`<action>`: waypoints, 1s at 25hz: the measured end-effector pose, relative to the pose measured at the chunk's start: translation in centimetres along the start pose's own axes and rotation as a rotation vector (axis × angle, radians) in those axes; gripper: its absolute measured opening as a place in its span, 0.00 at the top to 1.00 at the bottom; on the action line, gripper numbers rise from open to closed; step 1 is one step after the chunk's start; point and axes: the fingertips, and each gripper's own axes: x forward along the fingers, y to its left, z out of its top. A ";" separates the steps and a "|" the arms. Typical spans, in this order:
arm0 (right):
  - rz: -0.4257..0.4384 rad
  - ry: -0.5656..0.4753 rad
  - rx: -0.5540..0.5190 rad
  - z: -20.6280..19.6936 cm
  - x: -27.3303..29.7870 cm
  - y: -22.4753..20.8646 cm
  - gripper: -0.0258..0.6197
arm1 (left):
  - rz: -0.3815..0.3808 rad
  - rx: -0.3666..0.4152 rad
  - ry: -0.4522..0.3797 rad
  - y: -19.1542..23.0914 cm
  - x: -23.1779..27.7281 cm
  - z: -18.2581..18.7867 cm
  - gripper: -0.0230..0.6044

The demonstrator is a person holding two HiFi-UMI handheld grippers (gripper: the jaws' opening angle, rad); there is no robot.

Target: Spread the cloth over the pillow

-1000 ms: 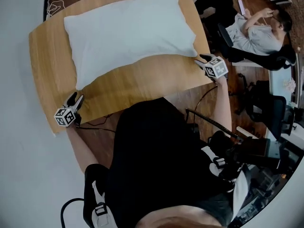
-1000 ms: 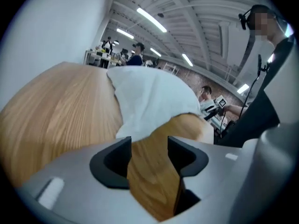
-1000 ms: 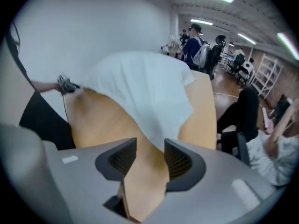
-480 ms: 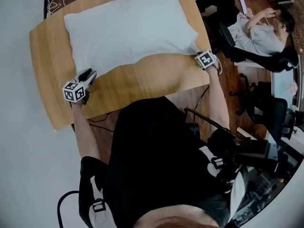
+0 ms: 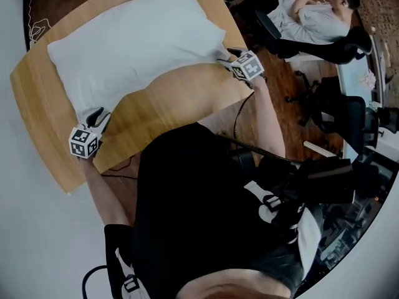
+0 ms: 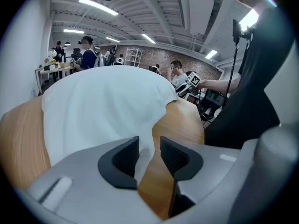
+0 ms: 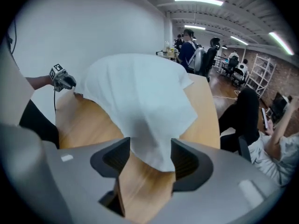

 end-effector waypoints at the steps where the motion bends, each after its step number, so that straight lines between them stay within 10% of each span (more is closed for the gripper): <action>1: 0.024 0.037 -0.014 -0.4 1.4 0.1 0.53 | 0.002 0.000 0.019 0.2 1.2 -0.3 0.73; 3: 0.052 0.133 -0.052 -1.9 1.9 -0.5 0.95 | -0.007 0.007 0.096 0.3 3.2 -1.7 0.73; 12: -0.040 0.280 -0.269 -2.9 4.5 -1.7 0.95 | 0.056 -0.115 0.294 2.7 3.1 -8.1 0.78; 21: -0.045 0.255 -0.335 -1.3 5.9 -0.6 0.95 | 0.132 -0.352 0.207 5.6 1.5 -9.8 0.96; 25: -0.029 0.244 -0.335 -2.8 5.6 -0.9 0.91 | -0.312 -0.397 0.060 -3.1 0.8 -6.8 0.93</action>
